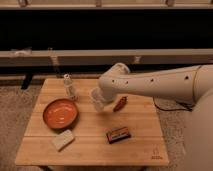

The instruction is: Place the ceramic cup in the ceramic bowl

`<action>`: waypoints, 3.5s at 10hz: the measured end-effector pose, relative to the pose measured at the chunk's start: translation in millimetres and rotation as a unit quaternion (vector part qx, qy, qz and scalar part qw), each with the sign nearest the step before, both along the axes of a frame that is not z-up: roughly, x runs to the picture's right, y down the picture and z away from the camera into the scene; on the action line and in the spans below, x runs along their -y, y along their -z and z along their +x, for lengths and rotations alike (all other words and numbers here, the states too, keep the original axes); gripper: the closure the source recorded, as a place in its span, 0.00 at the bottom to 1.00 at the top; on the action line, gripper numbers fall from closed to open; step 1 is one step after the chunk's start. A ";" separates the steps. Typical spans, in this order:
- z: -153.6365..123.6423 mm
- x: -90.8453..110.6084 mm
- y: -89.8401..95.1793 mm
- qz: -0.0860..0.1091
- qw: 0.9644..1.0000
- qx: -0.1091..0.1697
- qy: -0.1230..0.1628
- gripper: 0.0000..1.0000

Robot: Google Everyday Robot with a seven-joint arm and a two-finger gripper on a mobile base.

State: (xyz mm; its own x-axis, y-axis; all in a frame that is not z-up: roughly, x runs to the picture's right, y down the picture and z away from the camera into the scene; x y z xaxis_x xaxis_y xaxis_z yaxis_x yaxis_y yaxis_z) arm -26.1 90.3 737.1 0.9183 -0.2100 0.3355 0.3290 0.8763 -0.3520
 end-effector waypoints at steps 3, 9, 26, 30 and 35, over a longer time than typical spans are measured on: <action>-33.7 -35.9 40.5 0.012 0.997 0.047 0.053 1.00; -123.4 -27.1 32.1 0.021 0.991 0.083 0.101 1.00; -217.3 -40.7 -20.3 0.047 0.990 0.077 0.108 0.20; -187.0 -6.2 5.7 0.058 0.990 0.081 0.096 0.20; -134.6 27.9 51.5 0.052 0.992 0.079 0.089 0.20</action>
